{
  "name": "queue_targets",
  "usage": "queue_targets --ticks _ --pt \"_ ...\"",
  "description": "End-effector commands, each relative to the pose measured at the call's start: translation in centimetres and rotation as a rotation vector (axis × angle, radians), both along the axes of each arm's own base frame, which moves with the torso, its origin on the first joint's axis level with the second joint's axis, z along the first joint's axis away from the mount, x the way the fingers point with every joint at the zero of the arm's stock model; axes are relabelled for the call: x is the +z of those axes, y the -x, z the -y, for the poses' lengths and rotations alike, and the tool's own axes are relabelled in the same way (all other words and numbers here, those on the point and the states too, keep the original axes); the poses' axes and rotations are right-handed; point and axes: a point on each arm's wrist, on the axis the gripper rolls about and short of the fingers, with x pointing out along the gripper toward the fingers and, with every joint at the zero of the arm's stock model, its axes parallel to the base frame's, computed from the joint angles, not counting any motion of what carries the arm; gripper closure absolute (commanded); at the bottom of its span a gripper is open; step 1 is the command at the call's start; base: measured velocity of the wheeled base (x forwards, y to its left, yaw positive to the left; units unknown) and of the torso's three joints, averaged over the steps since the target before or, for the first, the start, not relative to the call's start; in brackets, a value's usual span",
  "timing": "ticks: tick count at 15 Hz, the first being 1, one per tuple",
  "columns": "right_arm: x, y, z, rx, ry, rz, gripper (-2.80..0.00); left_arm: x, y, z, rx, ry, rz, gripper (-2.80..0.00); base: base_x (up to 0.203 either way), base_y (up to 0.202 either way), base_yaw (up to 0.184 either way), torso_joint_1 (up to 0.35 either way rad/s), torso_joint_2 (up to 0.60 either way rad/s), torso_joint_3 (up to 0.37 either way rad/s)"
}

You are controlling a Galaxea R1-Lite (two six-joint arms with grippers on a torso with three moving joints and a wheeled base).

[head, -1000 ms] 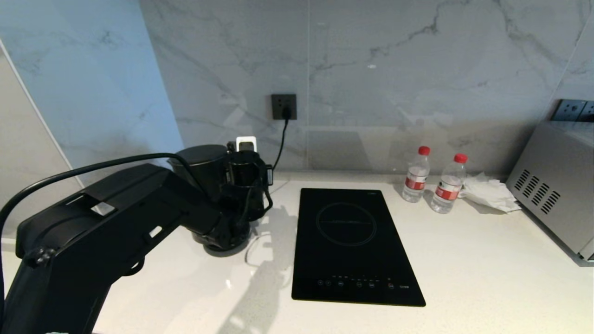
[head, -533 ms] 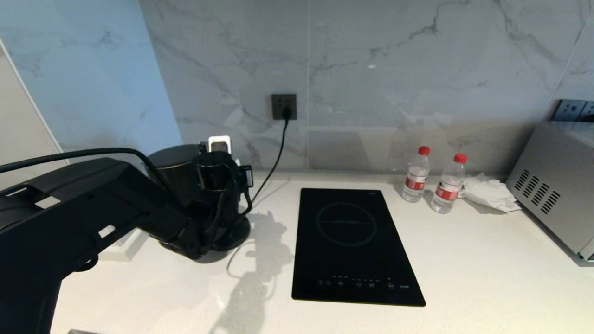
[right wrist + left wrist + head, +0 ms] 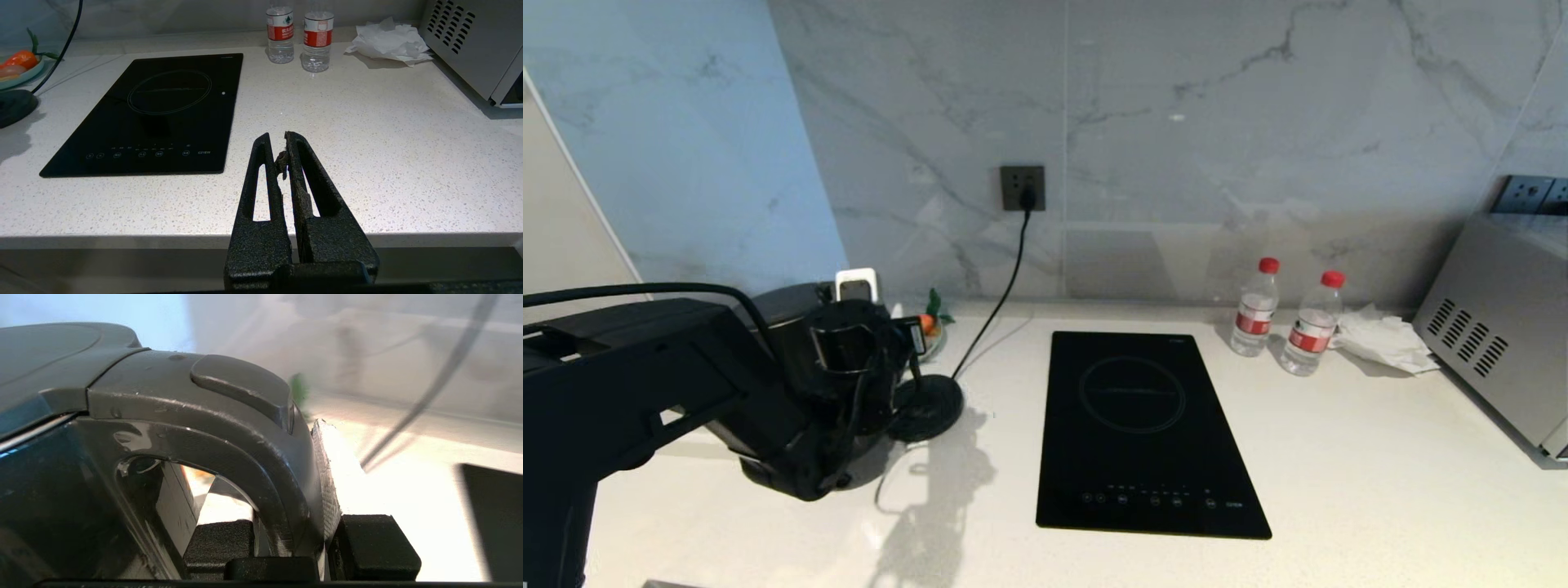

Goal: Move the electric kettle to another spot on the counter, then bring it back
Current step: Place it by the sink

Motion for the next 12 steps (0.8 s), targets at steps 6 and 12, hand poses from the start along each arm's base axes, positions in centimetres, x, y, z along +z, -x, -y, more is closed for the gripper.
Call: queue_targets --ticks 6,12 --pt "0.0 0.0 0.0 0.0 0.0 -0.001 0.0 -3.3 1.7 -4.9 0.06 0.01 -0.041 0.0 0.0 0.0 0.0 0.0 0.0 0.0" --pt "0.0 0.0 0.0 0.0 0.0 -0.001 0.0 -6.1 4.3 -6.5 0.074 0.069 -0.166 0.0 0.0 0.0 0.0 0.0 0.0 0.0"
